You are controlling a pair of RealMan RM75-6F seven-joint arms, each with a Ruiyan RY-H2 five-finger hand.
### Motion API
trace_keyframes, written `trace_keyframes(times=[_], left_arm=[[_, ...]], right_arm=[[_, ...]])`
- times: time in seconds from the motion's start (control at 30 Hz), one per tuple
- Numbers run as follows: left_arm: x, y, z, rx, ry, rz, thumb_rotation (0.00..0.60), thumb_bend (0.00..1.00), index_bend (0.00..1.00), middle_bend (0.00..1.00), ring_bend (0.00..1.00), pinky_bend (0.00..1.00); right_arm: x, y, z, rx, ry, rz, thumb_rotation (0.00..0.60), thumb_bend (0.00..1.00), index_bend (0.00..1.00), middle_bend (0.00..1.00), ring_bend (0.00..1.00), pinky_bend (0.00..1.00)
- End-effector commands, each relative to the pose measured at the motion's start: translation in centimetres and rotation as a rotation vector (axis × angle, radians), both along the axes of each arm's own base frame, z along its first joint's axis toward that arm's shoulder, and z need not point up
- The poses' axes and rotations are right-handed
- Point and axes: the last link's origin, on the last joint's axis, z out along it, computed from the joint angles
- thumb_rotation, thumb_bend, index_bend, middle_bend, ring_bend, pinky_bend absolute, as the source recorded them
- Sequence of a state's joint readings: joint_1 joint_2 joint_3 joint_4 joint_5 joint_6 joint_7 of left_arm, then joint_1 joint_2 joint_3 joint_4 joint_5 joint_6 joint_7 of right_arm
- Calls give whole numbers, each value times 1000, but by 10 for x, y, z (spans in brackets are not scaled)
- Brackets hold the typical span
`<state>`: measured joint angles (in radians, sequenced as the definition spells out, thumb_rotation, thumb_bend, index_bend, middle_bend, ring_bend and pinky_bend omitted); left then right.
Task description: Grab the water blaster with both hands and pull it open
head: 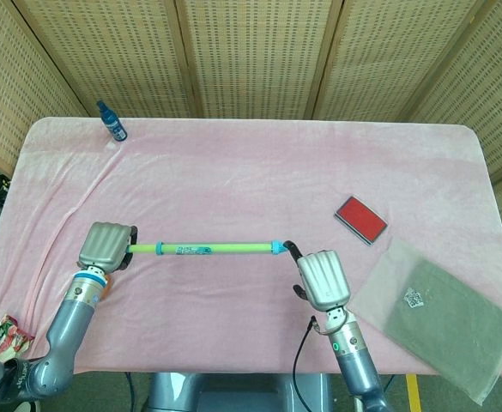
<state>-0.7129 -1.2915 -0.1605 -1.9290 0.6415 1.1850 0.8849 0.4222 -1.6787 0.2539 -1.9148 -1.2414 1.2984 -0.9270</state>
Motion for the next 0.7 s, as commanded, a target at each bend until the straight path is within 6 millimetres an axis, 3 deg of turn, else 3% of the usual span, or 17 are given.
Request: trace_keyframes(times=[0.03,0.47,0.7], left_arm=[[0,0,0,-6,16,-2,600,635,781,894,839,775],[7,-2,0,-25,-4,-7,600,637,781,894,839,775],[6,-3,-1,-38,-11,-2,600,637,781,894,838,775]], right_arm=[[4,-4,0,-25,1,1,600,293,289,1000,1000,794],[5,-12,-10,-31,22,-26,600,392,438,1000,1000,793],[7,-12,-16,-33,21,-24,600,405,456,1000,1000,793]])
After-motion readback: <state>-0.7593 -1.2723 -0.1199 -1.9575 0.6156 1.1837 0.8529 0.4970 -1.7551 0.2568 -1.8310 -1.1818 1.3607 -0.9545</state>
